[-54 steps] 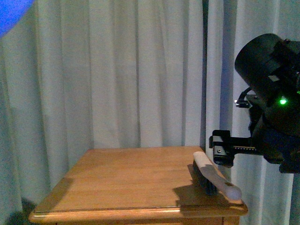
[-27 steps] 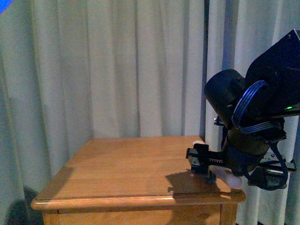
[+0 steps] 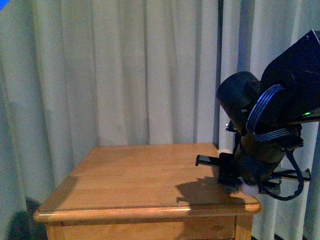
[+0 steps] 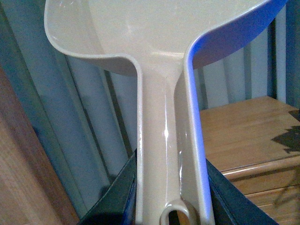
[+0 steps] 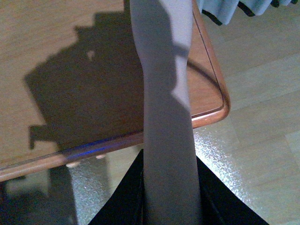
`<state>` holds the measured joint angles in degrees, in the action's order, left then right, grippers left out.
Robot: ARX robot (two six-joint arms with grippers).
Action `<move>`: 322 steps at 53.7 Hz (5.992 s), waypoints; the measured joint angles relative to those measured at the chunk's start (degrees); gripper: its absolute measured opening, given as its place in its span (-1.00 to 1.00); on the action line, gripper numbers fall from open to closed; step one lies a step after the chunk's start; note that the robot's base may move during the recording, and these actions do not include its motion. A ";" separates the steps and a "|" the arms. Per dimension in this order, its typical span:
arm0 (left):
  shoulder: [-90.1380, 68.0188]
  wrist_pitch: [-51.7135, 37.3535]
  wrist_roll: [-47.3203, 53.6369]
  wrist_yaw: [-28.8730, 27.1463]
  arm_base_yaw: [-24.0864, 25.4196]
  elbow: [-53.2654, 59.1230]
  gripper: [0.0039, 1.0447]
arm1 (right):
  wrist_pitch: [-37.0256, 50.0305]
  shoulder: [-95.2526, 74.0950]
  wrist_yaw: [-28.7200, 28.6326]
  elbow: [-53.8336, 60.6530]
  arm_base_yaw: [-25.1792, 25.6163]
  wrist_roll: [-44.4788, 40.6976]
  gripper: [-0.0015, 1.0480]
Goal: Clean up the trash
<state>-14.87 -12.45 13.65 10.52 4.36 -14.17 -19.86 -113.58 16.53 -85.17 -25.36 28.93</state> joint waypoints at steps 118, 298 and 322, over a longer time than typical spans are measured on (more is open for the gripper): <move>0.07 0.07 -0.02 0.04 0.26 0.26 -0.48 | 35.45 81.55 27.87 61.66 -12.55 -40.06 -0.61; -73.26 21.88 45.62 10.01 -2.03 -35.06 -0.49 | 35.39 81.77 27.87 61.68 -12.55 -40.06 -0.61; -73.55 21.97 45.40 9.64 -2.49 -35.12 -0.49 | 15.65 76.67 23.39 54.71 -9.20 -31.56 -0.61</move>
<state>-88.42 9.52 59.05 20.16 1.87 -49.30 -4.21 -36.91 39.92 -30.46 -34.57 -2.63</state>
